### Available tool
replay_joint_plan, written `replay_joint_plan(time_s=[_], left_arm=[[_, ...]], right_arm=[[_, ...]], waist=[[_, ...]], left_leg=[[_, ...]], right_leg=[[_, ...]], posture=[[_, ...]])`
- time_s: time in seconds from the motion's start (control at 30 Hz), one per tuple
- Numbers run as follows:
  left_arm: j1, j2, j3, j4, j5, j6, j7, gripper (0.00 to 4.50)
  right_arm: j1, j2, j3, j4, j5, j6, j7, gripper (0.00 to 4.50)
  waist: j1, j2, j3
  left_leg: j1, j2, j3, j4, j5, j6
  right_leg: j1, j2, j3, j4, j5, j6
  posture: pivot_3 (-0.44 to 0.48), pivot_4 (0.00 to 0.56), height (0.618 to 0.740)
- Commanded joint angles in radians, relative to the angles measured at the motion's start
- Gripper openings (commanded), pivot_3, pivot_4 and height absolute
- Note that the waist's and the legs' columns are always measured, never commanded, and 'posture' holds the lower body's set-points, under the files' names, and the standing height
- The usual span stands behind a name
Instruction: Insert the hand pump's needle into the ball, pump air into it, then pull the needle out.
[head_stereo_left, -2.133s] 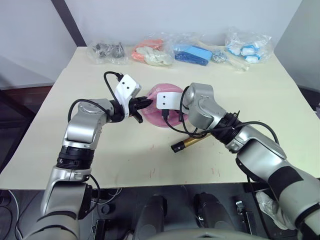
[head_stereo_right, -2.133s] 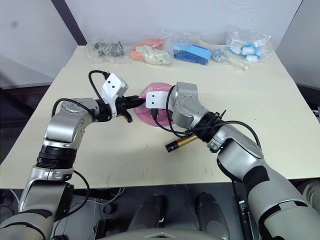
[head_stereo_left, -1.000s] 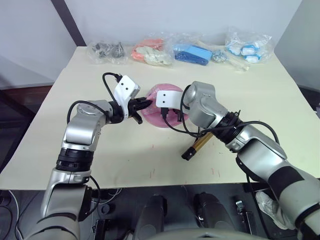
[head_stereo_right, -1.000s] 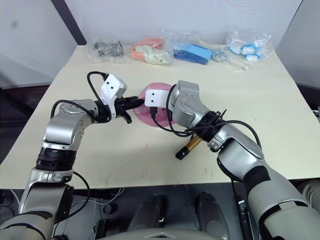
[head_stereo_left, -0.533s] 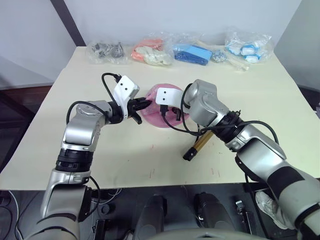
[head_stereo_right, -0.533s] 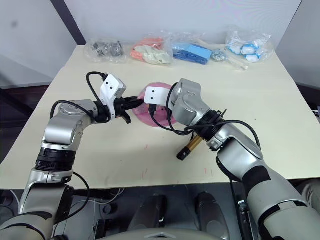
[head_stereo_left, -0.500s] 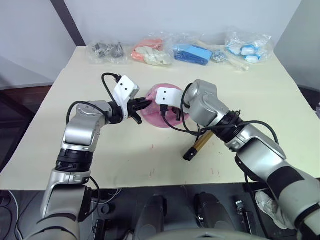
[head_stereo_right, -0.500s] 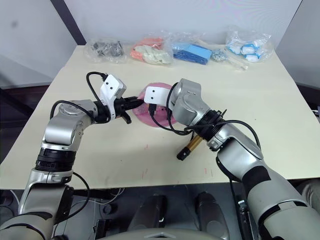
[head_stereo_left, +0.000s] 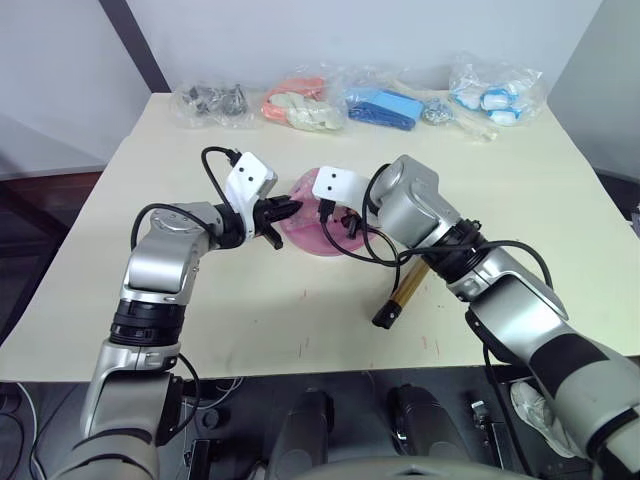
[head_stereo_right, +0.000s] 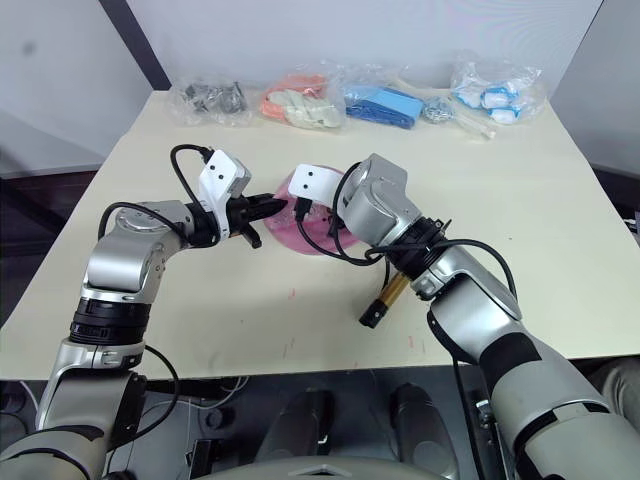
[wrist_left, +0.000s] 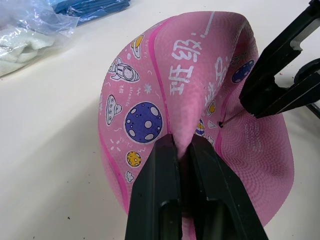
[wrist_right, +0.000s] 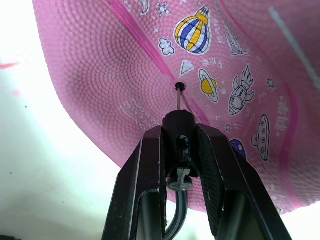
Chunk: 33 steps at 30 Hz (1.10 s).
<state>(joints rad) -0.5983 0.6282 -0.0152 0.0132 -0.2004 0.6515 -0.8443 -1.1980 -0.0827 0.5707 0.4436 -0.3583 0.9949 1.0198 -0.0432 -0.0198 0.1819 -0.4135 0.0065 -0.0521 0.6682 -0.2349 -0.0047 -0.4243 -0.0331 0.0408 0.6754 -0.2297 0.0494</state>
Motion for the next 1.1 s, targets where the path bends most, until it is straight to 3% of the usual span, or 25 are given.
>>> replay_joint_plan(time_s=[0.03, 0.5, 1.1], left_arm=[[0.013, -0.013, -0.039, -0.032, -0.023, 0.014, -0.026, 0.05], [0.018, -0.014, -0.036, -0.044, -0.025, 0.026, -0.029, 0.05], [0.024, -0.016, -0.039, -0.051, -0.019, 0.03, -0.021, 0.05]], right_arm=[[-0.044, 0.062, -0.039, -0.028, 0.084, 0.015, 0.015, 0.4], [-0.073, 0.097, -0.107, 0.033, 0.167, 0.043, -0.041, 0.4], [-0.053, 0.079, -0.029, 0.071, 0.142, -0.047, -0.066, 0.4]], waist=[[-0.001, 0.0, 0.0], [-0.004, 0.0, 0.0], [-0.022, 0.0, 0.0]], left_leg=[[0.0, 0.0, 0.0, 0.0, 0.0, 0.0], [0.0, 0.0, 0.0, -0.002, 0.0, 0.0], [0.0, 0.0, 0.0, -0.002, 0.0, 0.0]], right_leg=[[0.0, 0.0, 0.0, 0.0, 0.0, 0.0], [0.0, 0.0, 0.0, -0.002, 0.0, 0.0], [0.0, 0.0, 0.0, -0.001, 0.0, 0.0]], posture=[[0.0, 0.15, 0.74], [0.0, 0.15, 0.74], [0.0, 0.15, 0.74]])
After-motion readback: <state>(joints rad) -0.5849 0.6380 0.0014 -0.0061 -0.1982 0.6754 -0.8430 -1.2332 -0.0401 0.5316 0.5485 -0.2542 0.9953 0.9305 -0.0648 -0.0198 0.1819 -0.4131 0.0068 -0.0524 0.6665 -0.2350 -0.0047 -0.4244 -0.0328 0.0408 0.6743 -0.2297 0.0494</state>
